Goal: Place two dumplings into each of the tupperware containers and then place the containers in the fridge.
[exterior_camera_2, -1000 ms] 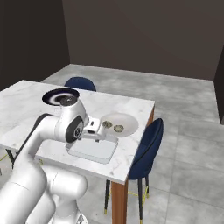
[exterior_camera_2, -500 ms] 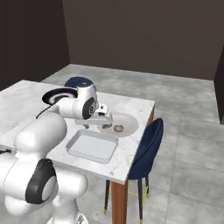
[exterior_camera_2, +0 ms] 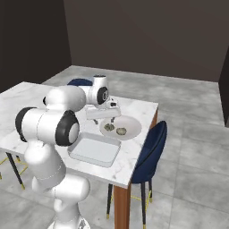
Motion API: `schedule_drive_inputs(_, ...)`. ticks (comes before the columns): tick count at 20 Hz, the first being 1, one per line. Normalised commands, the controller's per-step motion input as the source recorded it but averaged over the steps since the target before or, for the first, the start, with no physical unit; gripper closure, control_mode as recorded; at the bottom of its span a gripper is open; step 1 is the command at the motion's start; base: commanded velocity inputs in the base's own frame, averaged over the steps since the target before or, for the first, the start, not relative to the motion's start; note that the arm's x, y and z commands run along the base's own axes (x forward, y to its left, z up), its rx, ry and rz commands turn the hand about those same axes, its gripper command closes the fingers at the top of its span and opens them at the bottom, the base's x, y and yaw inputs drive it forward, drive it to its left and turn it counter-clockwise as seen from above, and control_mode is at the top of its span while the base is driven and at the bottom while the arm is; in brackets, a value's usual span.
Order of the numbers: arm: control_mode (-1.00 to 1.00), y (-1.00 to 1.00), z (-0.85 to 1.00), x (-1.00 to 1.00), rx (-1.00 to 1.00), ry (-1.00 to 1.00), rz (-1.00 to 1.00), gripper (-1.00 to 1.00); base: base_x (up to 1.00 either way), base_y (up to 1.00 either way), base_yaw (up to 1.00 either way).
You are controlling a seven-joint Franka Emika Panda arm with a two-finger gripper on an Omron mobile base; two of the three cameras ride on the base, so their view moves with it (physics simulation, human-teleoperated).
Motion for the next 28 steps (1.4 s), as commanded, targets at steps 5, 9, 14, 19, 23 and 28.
schedule_drive_inputs(5,-1.00,-0.15,-0.65,0.54,-0.01,0.10,0.06,-1.00,0.00,0.00,0.00)
schedule_drive_inputs(9,-1.00,-0.25,-0.51,0.32,0.11,0.00,0.05,-1.00,0.00,0.00,0.00)
schedule_drive_inputs(14,-1.00,-0.02,-0.23,0.12,0.19,-0.13,0.05,-1.00,0.00,0.00,0.00)
schedule_drive_inputs(19,-1.00,0.13,-0.19,0.00,0.05,-0.22,0.00,-1.00,0.00,0.00,0.00)
schedule_drive_inputs(23,-1.00,0.29,-0.21,-0.09,0.00,-0.21,0.00,-1.00,0.00,0.00,0.00)
schedule_drive_inputs(28,-1.00,0.20,-0.18,0.07,0.00,-0.07,0.00,-1.00,0.00,0.00,0.00)
